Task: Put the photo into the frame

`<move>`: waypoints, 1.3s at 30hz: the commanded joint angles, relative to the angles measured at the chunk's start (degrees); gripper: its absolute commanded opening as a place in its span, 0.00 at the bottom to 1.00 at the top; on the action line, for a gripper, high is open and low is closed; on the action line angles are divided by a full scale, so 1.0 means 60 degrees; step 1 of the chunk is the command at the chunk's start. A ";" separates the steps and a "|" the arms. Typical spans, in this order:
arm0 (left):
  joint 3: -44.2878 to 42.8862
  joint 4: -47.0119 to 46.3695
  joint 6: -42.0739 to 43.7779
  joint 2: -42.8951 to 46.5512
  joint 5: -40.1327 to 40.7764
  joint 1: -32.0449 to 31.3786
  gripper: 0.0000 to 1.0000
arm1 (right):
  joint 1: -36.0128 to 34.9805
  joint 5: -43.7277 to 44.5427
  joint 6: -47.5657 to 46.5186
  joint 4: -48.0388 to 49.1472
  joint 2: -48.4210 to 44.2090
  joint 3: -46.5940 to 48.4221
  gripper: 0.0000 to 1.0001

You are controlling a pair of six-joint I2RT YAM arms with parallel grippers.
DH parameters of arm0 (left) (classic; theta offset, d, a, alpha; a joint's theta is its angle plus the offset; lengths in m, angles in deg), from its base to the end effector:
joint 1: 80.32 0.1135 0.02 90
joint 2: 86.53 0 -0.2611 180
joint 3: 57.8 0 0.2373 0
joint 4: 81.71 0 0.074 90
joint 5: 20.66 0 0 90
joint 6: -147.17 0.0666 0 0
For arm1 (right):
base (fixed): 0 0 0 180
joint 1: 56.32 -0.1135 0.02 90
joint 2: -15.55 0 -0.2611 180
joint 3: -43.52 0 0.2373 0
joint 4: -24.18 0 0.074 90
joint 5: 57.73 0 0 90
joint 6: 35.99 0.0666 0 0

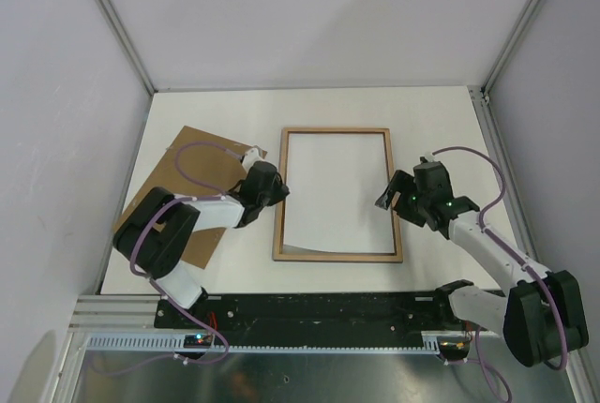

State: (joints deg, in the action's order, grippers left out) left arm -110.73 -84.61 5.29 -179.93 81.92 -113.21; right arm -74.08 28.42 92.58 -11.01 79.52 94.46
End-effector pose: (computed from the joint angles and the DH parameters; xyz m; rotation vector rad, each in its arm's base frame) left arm 0.2818 -0.1649 0.1354 -0.4951 2.2145 -0.5676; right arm 0.2179 0.0745 0.1899 0.4165 2.4443 0.5201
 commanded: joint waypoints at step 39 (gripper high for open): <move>-0.1649 0.3626 0.0980 0.0001 -0.1221 0.1610 0.08 | 0.0915 0.0144 -0.0764 -0.0259 -0.0385 0.0379 0.78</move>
State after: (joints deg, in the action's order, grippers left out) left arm -116.87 -67.21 11.06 -175.85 77.48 -103.81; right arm -68.84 28.81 88.88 -13.76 77.96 94.48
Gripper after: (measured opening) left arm 0.130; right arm 0.792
